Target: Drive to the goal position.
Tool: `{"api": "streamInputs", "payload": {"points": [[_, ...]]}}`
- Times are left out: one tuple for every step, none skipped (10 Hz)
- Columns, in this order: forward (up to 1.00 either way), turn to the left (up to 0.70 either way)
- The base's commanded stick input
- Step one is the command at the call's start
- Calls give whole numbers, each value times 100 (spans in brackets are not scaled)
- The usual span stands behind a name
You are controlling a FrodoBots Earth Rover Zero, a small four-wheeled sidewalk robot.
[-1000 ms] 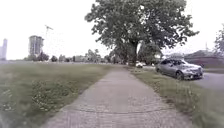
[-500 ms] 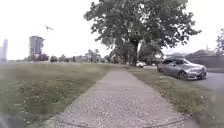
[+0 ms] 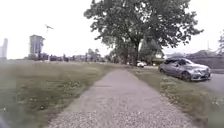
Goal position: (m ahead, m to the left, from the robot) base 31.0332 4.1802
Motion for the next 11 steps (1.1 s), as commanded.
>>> {"api": "streamInputs", "payload": {"points": [[70,0],[70,0],[70,0],[70,0],[70,0],[70,0],[70,0],[70,0],[70,0],[70,0],[70,0]]}}
